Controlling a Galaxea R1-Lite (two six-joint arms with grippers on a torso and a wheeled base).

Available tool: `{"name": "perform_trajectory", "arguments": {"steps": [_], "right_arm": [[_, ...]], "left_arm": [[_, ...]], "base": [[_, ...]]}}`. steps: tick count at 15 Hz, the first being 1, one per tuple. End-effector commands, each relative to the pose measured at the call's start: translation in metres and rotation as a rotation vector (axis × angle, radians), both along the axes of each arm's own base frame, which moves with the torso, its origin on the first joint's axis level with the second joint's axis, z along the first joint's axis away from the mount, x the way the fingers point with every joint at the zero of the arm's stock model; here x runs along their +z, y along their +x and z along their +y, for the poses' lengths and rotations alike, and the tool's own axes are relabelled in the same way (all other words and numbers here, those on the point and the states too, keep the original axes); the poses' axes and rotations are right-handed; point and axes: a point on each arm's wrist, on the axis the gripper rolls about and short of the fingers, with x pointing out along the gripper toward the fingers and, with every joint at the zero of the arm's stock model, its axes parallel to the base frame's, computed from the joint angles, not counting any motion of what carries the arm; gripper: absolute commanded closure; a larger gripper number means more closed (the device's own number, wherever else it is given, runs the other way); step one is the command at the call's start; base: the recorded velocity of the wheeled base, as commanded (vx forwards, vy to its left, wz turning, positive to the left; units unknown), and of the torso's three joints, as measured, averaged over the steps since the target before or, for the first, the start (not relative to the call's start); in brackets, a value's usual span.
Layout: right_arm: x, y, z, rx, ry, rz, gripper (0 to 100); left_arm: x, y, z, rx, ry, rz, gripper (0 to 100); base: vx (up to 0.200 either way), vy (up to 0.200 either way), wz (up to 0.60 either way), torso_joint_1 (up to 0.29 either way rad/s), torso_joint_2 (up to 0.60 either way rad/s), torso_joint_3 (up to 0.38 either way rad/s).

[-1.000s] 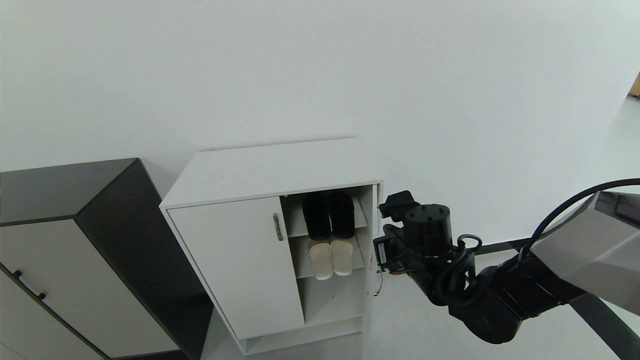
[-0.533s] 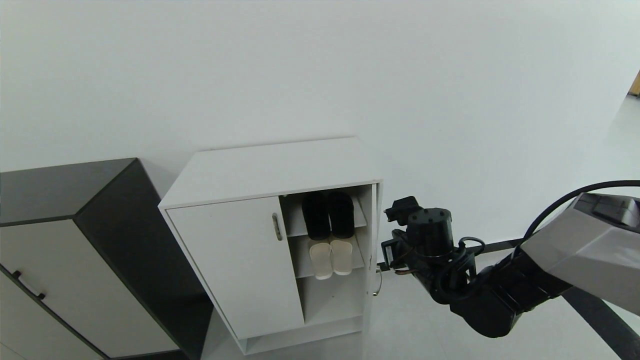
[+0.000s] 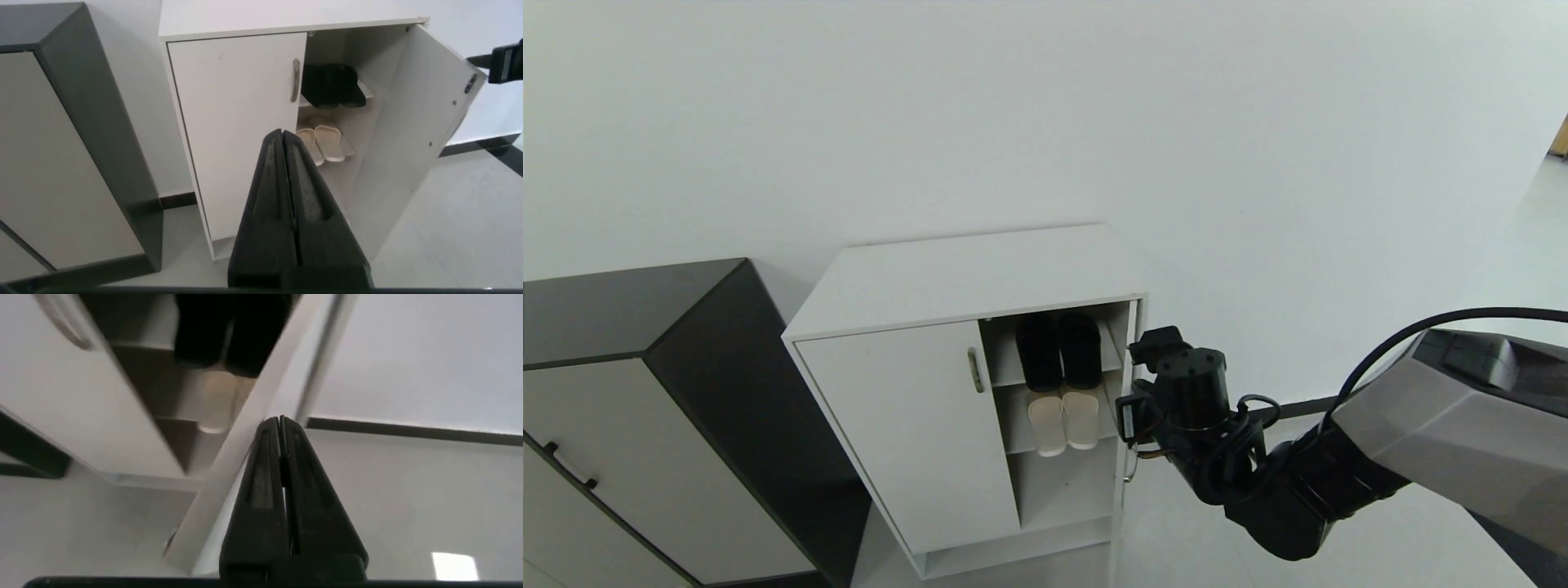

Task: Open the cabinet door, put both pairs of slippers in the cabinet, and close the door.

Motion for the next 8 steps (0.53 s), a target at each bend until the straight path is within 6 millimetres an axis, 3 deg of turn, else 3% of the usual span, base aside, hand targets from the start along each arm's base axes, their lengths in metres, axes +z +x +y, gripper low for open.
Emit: {"name": "perform_trajectory", "arguments": {"steps": [1, 5, 8], "right_arm": [[0.002, -0.007, 0.011, 0.044, 0.035, 0.000, 100], [0.020, -0.016, 0.015, 0.114, 0.150, -0.009, 100], [0.009, -0.033, -0.005, 0.229, 0.055, 0.086, 100]], "left_arm": [[0.000, 0.000, 0.000, 0.001, 0.000, 0.000, 100], [0.000, 0.000, 0.000, 0.000, 0.000, 0.000, 100], [0.000, 0.000, 0.000, 0.000, 0.000, 0.000, 100]], "base": [[0.000, 0.000, 0.00, 0.000, 0.00, 0.000], [0.000, 0.000, 0.00, 0.000, 0.00, 0.000], [0.000, 0.000, 0.00, 0.000, 0.00, 0.000]]}}
